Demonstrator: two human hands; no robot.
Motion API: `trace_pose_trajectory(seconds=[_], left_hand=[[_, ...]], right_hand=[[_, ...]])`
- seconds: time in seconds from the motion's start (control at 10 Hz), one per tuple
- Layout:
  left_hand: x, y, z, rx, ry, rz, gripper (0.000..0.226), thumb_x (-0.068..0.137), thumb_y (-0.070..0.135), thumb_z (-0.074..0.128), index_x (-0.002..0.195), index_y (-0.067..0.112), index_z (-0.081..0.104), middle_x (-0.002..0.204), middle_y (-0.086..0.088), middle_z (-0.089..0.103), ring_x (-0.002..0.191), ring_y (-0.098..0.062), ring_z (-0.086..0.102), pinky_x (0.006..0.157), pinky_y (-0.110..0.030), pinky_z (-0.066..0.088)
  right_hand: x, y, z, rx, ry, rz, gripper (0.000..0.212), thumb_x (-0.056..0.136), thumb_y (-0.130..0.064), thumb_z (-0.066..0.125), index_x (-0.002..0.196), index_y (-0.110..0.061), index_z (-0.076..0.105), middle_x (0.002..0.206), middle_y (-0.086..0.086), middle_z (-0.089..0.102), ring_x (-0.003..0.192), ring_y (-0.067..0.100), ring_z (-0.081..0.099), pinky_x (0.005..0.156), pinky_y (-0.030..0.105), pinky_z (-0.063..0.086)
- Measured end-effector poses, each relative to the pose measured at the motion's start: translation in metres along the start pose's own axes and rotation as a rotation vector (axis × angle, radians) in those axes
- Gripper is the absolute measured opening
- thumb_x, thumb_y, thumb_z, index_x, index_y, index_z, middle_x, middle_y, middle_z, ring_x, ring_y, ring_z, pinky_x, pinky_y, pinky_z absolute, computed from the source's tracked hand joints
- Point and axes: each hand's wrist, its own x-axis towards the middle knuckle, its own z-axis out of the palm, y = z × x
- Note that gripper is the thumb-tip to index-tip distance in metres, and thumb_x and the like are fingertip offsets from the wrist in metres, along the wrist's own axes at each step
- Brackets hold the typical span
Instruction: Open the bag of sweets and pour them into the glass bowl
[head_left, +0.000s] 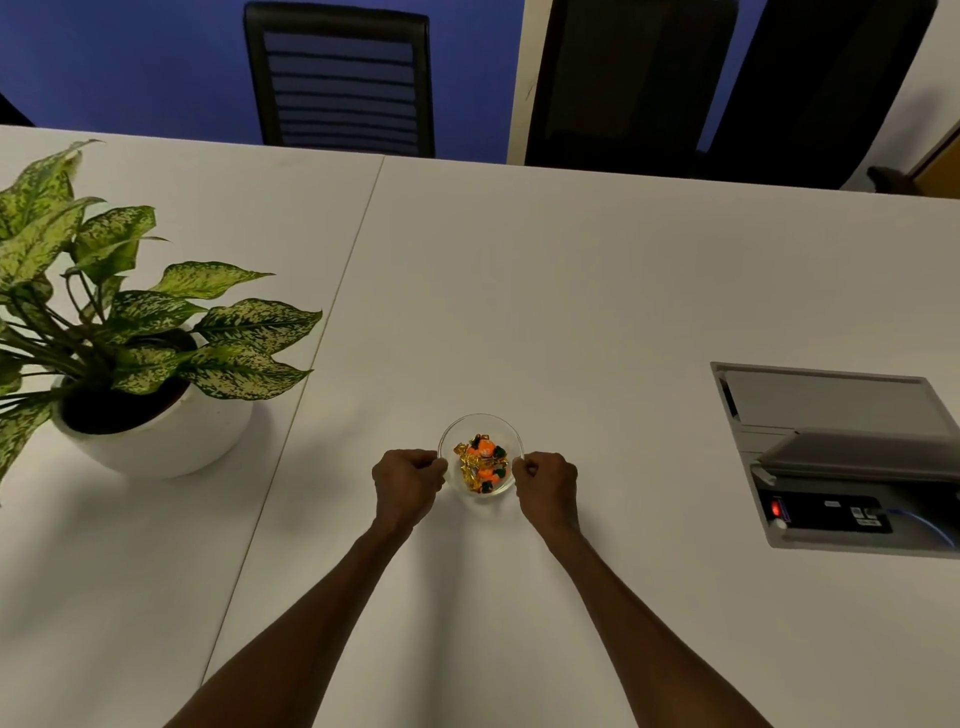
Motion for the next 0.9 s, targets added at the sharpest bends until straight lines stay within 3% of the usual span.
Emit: trace_pose_trajectory(seconds=[0.3,0.5,0.6,0.7,0.8,0.9], left_hand=[[0.008,0.005,0.005,0.002,-0.01,0.03,0.009,0.082,0.01,0.071,0.076,0.009,0.078,0.061,-0.009,0.072,0.054,-0.019,0.064,0.075,-0.043,0.06],[0.004,0.003,0.004,-0.002,-0.002,0.028,0.011,0.085,0.011,0.07,0.077,0.01,0.078,0.062,-0.01,0.072,0.055,-0.018,0.066,0.078,-0.043,0.06],[0.0,0.004,0.004,0.035,-0.007,0.048,0.017,0.088,0.016,0.067,0.077,0.007,0.077,0.063,-0.009,0.071,0.059,-0.023,0.066,0.08,-0.044,0.058],[-0.008,0.001,0.002,0.075,0.014,0.082,0.022,0.089,0.02,0.066,0.092,0.0,0.073,0.084,-0.015,0.075,0.081,-0.03,0.07,0.089,-0.042,0.053],[-0.028,0.006,-0.009,0.131,0.062,0.098,0.031,0.09,0.02,0.065,0.113,0.0,0.068,0.111,-0.016,0.073,0.102,-0.03,0.067,0.089,-0.029,0.042],[-0.048,0.001,-0.015,0.163,0.067,0.119,0.033,0.091,0.02,0.064,0.118,0.001,0.066,0.117,-0.017,0.071,0.102,-0.028,0.067,0.088,-0.029,0.043]], right_hand=[[0.007,0.001,0.001,0.058,-0.007,0.022,0.041,0.092,-0.01,0.058,0.059,0.014,0.049,0.052,0.021,0.052,0.064,0.049,0.063,0.054,0.031,0.04],[0.004,-0.003,0.001,0.068,-0.025,0.051,0.04,0.095,-0.016,0.058,0.07,0.015,0.06,0.069,0.03,0.067,0.067,0.043,0.068,0.054,0.034,0.045],[-0.001,-0.006,-0.003,0.078,-0.037,0.044,0.044,0.097,-0.019,0.055,0.068,0.014,0.059,0.066,0.028,0.066,0.056,0.033,0.062,0.053,0.034,0.043],[-0.012,-0.006,-0.011,-0.032,0.017,-0.012,0.043,0.098,-0.018,0.053,0.059,0.0,0.047,0.052,0.007,0.048,0.048,0.017,0.04,0.053,0.029,0.032],[-0.032,-0.014,-0.025,-0.093,0.021,-0.034,0.026,0.099,-0.021,0.05,0.078,-0.007,0.057,0.074,0.01,0.055,0.07,0.022,0.051,0.065,0.033,0.04],[-0.053,-0.013,-0.032,-0.136,0.027,-0.035,0.036,0.099,-0.025,0.05,0.125,-0.001,0.058,0.116,0.014,0.063,0.111,0.027,0.059,0.093,0.035,0.048]])
